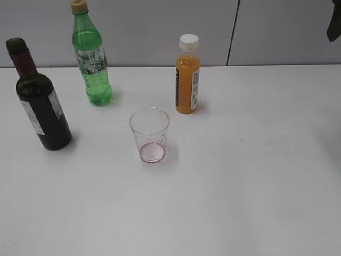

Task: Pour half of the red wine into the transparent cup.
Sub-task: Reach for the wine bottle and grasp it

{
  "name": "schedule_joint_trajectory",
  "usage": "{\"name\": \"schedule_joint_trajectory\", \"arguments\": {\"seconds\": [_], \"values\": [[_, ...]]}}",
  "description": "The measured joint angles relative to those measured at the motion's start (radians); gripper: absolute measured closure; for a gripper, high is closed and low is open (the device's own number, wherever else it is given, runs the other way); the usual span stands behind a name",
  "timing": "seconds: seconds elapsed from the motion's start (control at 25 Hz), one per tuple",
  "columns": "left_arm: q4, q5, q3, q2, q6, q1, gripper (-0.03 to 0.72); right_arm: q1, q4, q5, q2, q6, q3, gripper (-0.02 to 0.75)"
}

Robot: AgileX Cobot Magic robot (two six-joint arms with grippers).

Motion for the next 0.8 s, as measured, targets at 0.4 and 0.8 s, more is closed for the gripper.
{"name": "schedule_joint_trajectory", "arguments": {"seconds": [0.4, 0.8], "values": [[0.0, 0.0, 0.0, 0.0, 0.0, 0.0, 0.356, 0.0, 0.004, 0.003, -0.266, -0.014, 0.306, 0.146], [0.0, 0.0, 0.0, 0.0, 0.0, 0.0, 0.356, -0.01, -0.002, -0.038, -0.659, -0.016, 0.723, 0.146]]}}
